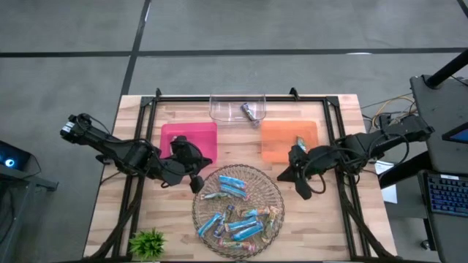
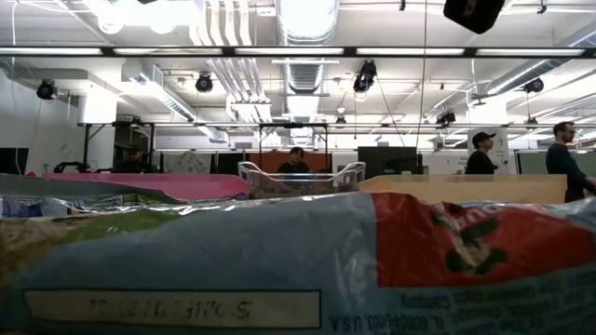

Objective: Pick and place Granola Bars by type
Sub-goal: Put the yellow granola bar into the yellow bin

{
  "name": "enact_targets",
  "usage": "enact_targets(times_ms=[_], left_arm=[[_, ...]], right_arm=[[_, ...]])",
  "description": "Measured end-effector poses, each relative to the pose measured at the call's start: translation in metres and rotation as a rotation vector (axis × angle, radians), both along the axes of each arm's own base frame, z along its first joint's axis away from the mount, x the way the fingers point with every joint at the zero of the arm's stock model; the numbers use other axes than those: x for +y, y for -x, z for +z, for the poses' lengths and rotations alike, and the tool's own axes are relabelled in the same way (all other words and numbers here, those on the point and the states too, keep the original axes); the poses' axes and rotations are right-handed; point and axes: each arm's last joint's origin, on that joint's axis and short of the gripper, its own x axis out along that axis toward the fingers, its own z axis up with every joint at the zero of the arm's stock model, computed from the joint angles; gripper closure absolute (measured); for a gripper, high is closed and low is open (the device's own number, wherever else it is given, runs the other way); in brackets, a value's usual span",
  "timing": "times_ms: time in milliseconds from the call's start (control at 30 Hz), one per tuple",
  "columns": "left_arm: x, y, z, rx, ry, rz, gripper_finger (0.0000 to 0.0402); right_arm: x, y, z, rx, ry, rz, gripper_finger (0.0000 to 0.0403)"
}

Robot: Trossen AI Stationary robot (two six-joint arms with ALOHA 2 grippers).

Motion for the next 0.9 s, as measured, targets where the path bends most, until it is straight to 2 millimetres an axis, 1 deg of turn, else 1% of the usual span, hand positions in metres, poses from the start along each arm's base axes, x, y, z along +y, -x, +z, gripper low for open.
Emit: enact_targets(times_ms=[133,400,533,633,900], left_arm=[[-0.001,-0.002,0.003,-0.038,0.017,-0.005,0.0361],[-0.003,-0.004,0.004,-0.043,0.042,-0.032,0.0244],[-0.003,-0.004,0.003,-0.038,0.04,-0.041,0.0201],[-0.004,-0.004,0.003,-0.021,0.044,-0.091,0.0189],[-0.008,-0.004,0.002,0.014,0.099,-0.214,0.0188]], right_arm=[[0.003,-0.005,-0.006,0.028,0.002,-0.003,0.0394],[0.006,-0.014,-0.015,0.07,0.014,-0.005,0.0394],[0.006,-0.014,-0.016,0.075,0.015,-0.002,0.0394],[0.006,-0.014,-0.016,0.074,0.013,0.0,0.0394],[0.006,-0.014,-0.015,0.07,0.015,0.001,0.0394]])
